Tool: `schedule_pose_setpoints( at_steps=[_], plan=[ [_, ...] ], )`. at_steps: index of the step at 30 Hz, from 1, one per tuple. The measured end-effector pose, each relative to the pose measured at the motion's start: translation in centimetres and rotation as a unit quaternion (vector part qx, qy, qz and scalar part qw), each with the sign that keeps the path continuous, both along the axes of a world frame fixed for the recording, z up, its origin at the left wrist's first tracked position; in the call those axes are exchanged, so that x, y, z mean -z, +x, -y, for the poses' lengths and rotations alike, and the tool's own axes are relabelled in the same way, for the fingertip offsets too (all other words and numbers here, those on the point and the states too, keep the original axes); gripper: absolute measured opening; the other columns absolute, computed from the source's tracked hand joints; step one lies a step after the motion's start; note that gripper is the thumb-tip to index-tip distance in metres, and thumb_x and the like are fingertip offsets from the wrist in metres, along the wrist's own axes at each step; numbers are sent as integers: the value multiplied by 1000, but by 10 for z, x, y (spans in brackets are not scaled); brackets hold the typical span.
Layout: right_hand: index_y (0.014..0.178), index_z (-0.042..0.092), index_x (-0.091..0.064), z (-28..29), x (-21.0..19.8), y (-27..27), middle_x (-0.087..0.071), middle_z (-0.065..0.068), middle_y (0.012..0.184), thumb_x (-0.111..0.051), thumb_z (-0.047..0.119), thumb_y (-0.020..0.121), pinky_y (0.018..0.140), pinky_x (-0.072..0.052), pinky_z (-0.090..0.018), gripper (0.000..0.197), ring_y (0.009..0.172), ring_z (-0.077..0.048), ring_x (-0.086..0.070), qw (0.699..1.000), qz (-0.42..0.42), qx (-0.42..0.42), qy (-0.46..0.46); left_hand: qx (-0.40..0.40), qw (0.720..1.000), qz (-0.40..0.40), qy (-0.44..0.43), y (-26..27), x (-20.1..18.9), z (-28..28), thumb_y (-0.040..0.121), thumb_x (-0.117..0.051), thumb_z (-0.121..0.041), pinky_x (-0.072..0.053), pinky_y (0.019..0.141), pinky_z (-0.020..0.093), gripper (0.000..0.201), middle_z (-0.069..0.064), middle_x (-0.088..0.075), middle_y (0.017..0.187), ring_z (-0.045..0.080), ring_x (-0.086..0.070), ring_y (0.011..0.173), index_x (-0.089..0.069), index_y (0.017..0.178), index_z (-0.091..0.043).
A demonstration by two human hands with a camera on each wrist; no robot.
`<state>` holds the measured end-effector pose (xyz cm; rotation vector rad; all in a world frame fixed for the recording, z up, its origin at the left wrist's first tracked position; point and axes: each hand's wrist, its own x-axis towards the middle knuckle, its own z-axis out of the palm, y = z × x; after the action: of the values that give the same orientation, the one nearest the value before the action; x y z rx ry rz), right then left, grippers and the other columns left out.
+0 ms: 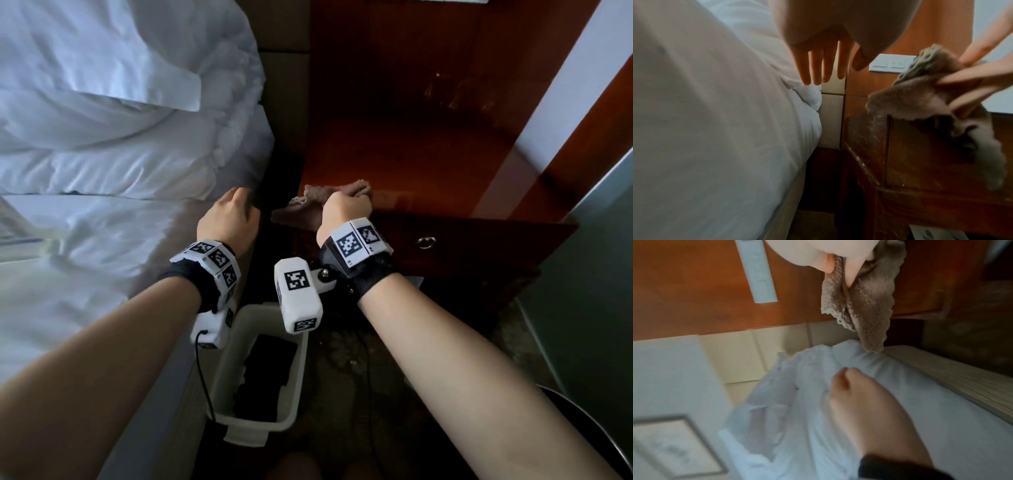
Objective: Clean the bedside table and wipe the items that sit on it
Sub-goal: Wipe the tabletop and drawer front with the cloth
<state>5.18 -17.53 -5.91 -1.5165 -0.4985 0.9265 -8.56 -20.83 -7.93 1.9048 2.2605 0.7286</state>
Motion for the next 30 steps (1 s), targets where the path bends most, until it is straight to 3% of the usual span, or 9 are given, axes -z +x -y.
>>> schedule_pose_setpoints(
  at_steps=[4, 8, 12, 17, 19, 21, 23, 26, 30],
  plan=[
    [136, 7, -45, -2, -35, 32, -54, -12, 135, -42, 12, 97, 101, -39, -25, 40, 124, -26, -52, 988, 101, -26, 117, 21, 999, 14, 25, 13, -12, -7, 92, -43, -19, -44, 88, 39, 34, 9, -54, 131, 32, -53, 115, -52, 124, -13],
    [144, 11, -36, -13, -44, 65, -45, -7, 145, -39, -4, 94, 98, -24, -6, 53, 134, -18, -42, 935, 269, -96, 210, 48, 997, 23, 54, 25, -22, -16, 93, -42, -19, -44, 91, 38, 37, 4, -51, 136, 29, -52, 120, -50, 129, -14],
    [142, 20, -40, -37, -32, 98, -40, 0, 149, -39, -7, 90, 110, -36, -31, 59, 137, -19, -37, 777, 552, -252, 168, 67, 995, 23, 67, 35, -31, -25, 94, -41, -21, -44, 90, 37, 37, 0, -51, 137, 26, -51, 121, -50, 130, -16],
    [135, 32, -48, -48, -11, 126, -44, -5, 144, -44, 9, 94, 105, -41, -42, 47, 128, -29, -47, 633, 630, -447, -43, 85, 994, 28, 63, 44, -31, -38, 95, -41, -23, -44, 94, 37, 38, -2, -49, 139, 23, -50, 124, -50, 131, -18],
    [135, 31, -48, -47, -5, 133, -45, -5, 144, -50, 25, 94, 107, -38, -46, 41, 132, -27, -42, 623, 623, -471, -39, 103, 993, 25, 55, 48, -26, -42, 95, -43, -24, -43, 95, 36, 38, -2, -48, 141, 23, -49, 125, -49, 131, -17],
    [134, 29, -50, -45, -3, 142, -47, -3, 143, -51, 34, 93, 108, -37, -46, 41, 133, -25, -42, 647, 604, -465, -11, 118, 992, 18, 44, 54, -21, -45, 95, -43, -25, -43, 95, 35, 37, -3, -48, 141, 22, -50, 125, -49, 132, -18],
    [134, 27, -50, -44, 0, 150, -47, 0, 144, -49, 39, 94, 109, -36, -45, 42, 133, -24, -42, 653, 607, -453, -2, 131, 991, 13, 35, 61, -14, -48, 95, -44, -27, -44, 94, 34, 36, -4, -49, 139, 22, -51, 123, -51, 130, -20],
    [137, 30, -46, -45, 5, 158, -40, 3, 149, -44, 44, 95, 110, -35, -46, 44, 137, -23, -37, 611, 643, -461, -23, 154, 988, 7, 30, 73, -7, -51, 95, -45, -27, -45, 93, 34, 33, -5, -52, 136, 21, -54, 120, -55, 126, -22],
    [134, 37, -48, -59, 7, 179, -46, -2, 145, -40, 47, 95, 105, -40, -46, 41, 130, -30, -45, 634, 646, -422, -58, 166, 986, 2, 32, 83, -3, -59, 95, -45, -28, -47, 90, 33, 32, -4, -55, 133, 22, -56, 116, -57, 123, -21]
  ],
)
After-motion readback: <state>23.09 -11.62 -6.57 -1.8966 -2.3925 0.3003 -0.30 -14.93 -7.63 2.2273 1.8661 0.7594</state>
